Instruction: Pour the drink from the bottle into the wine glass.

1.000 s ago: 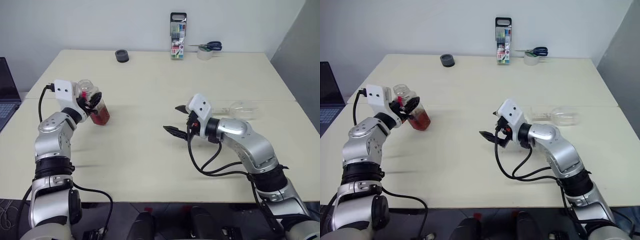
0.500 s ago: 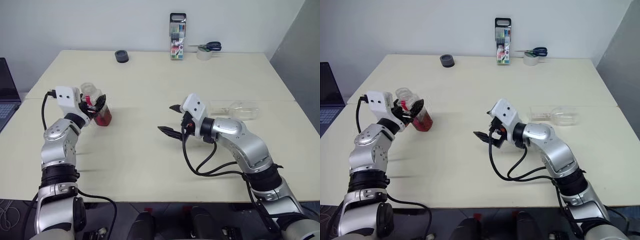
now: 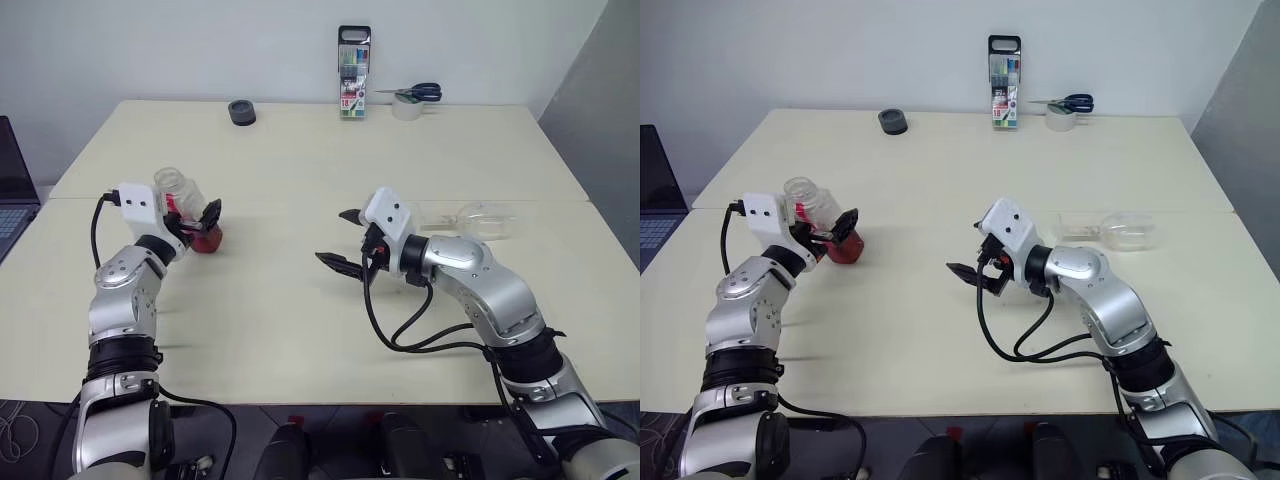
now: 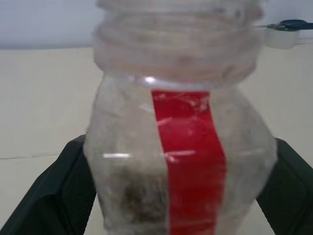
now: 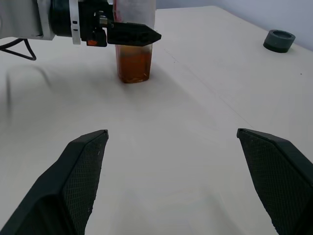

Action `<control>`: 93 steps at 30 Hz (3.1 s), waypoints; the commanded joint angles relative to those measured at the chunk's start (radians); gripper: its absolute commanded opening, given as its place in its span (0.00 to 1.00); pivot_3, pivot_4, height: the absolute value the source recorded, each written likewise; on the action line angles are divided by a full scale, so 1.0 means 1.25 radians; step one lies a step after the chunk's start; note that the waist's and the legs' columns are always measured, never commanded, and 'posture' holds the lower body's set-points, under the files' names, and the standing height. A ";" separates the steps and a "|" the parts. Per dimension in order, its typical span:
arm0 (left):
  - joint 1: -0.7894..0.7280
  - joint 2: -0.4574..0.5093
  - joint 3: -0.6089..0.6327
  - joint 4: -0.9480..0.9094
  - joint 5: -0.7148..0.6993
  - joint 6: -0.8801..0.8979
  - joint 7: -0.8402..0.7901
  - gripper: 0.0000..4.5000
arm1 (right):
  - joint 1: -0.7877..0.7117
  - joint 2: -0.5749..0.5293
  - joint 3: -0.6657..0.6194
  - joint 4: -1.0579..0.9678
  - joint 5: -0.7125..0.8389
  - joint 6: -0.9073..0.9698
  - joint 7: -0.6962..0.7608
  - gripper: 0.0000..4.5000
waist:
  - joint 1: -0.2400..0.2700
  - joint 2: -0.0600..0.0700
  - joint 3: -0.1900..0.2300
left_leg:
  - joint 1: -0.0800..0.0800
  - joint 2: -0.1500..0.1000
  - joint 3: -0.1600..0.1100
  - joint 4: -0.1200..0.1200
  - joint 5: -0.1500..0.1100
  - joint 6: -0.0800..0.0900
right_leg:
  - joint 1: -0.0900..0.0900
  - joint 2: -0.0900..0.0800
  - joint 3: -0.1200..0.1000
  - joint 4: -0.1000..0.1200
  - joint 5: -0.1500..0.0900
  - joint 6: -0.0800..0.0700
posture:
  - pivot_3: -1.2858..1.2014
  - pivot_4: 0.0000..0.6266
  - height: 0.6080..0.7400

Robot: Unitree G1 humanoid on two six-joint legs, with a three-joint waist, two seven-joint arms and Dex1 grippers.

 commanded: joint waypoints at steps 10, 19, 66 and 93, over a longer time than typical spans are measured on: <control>0.086 -0.017 -0.008 0.006 0.043 -0.096 0.035 0.99 | 0.120 0.043 0.007 0.027 -0.097 -0.173 -0.073 1.00 | 0.001 0.000 0.000 | 0.000 0.000 0.000 0.000 0.000 0.000 | 0.000 0.000 0.000 0.000 0.000 0.000 | 0.52 0.24 1.00; 0.233 -0.039 0.011 -0.163 0.041 -0.104 0.086 0.99 | 0.227 0.029 -0.035 -0.066 -0.058 -0.123 -0.064 1.00 | 0.001 0.000 0.000 | 0.000 0.000 0.000 0.000 0.000 0.000 | 0.000 0.000 0.000 0.000 0.000 0.000 | 0.52 0.24 1.00; 0.044 0.131 -0.296 -0.302 -0.082 0.110 -0.619 0.99 | -0.090 0.359 -0.745 0.387 0.518 -0.064 -0.712 1.00 | -0.015 0.003 0.001 | 0.006 0.002 0.006 -0.006 -0.002 0.003 | 0.001 0.002 0.004 0.000 0.000 0.000 | 0.52 0.24 1.00; 0.067 0.118 -0.294 -0.318 -0.075 0.116 -0.597 1.00 | -0.039 0.226 -0.539 0.436 0.370 -0.160 -0.541 0.05 | -0.023 0.005 0.001 | 0.006 0.001 0.006 -0.006 -0.002 0.003 | 0.001 0.002 0.004 0.000 0.000 0.000 | 0.52 0.24 1.00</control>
